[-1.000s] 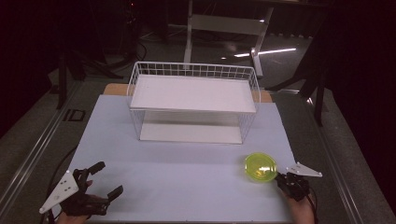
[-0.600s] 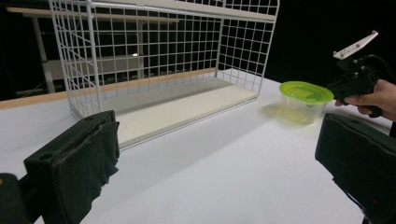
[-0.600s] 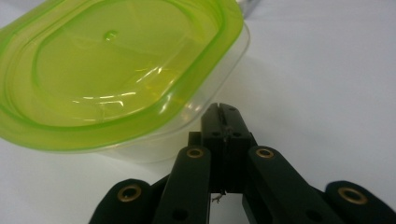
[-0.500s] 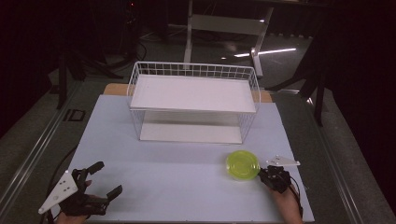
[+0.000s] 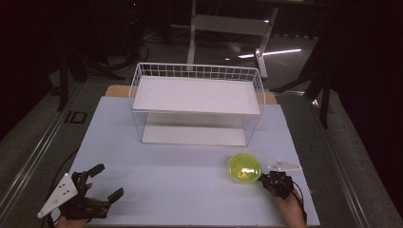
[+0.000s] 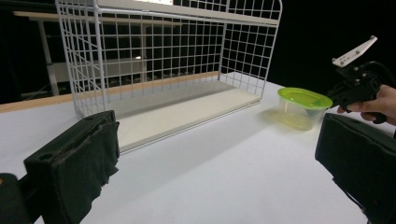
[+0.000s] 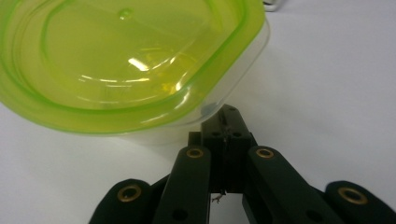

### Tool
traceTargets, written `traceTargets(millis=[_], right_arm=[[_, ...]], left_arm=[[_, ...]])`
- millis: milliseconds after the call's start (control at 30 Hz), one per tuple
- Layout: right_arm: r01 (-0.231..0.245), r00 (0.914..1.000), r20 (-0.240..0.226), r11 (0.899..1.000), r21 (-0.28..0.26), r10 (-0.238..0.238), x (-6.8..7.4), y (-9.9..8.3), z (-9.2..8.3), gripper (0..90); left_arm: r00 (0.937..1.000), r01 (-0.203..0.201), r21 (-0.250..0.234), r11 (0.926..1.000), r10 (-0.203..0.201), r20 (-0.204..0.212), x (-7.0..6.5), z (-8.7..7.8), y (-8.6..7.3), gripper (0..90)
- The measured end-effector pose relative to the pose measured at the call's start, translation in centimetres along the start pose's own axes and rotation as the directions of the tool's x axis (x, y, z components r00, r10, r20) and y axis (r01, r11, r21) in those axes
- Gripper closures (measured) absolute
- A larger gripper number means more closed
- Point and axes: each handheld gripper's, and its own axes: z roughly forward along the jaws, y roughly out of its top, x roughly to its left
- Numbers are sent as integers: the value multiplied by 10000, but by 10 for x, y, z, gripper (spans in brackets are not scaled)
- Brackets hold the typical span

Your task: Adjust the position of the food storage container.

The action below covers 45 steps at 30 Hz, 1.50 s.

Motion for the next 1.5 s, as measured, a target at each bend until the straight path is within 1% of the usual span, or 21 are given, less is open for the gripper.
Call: traceTargets(millis=[67,100,133,167,200,267,367,433,467,533,633,667,733,833,900,1100,1200,1267,1333,1500], right_arm=[[155,9998,-117,9999,74,-154,5,3,5,900],[98,9996,-254,9999,93,-96,7,4,7,900],[98,9996,-254,9999,93,-96,7,4,7,900],[69,9993,-365,9999,118,-65,10,6,9,900],[257,9987,-442,9995,202,-248,16,10,14,900],[265,9986,-471,9995,194,-256,17,12,15,900],[331,9975,-634,9993,195,-318,24,20,21,900],[441,9965,-721,9989,174,-427,29,25,25,900],[537,9950,-851,9984,194,-519,34,29,30,900],[561,9946,-883,9982,189,-543,36,31,31,900],[652,9925,-1041,9978,130,-635,44,38,39,900],[735,9909,-1142,9972,120,-717,48,42,43,900],[803,9902,-1162,9967,149,-780,50,44,45,900],[1018,9862,-1329,9947,170,-987,60,50,54,900],[1076,9843,-1429,9940,171,-1041,66,53,58,900],[1279,9792,-1604,9917,141,-1240,79,63,69,900],[1380,9796,-1503,9902,204,-1334,82,67,75,900],[1334,9812,-1438,9909,206,-1291,82,69,77,899],[1270,9832,-1343,9917,182,-1234,81,70,77,899],[1152,9854,-1270,9933,74,-1134,78,74,75,899]], left_arm=[[10000,15,-49,10000,-15,-66,0,0,0,6],[10000,18,-53,10000,-19,-69,1,-1,0,6],[10000,18,-53,10000,-19,-69,1,-1,0,5],[9999,41,-50,10000,-41,-96,1,-1,0,5],[9999,82,-39,10000,-82,-74,1,-1,0,6],[9999,77,-65,9999,-78,-81,1,-2,0,5],[10000,51,-61,10000,-51,-34,1,-2,0,6],[10000,44,-44,10000,-44,-2,1,-2,0,6],[10000,47,-45,10000,-47,8,1,-1,0,6],[10000,48,-42,10000,-48,26,1,-1,0,5],[10000,40,-43,10000,-39,35,1,-2,0,6],[10000,38,-43,10000,-38,37,1,-2,0,6],[10000,41,-51,10000,-40,39,1,-2,0,6],[10000,38,-49,10000,-38,38,1,-2,0,6],[10000,40,-62,10000,-39,81,1,-2,0,6],[9999,48,-51,10000,-47,104,1,-2,0,6],[9999,51,-35,10000,-51,115,1,-2,0,6],[9999,56,-22,10000,-56,121,1,-2,0,6],[9999,52,-17,10000,-52,114,1,-2,0,6],[9999,84,20,10000,-85,134,1,-1,0,6]])
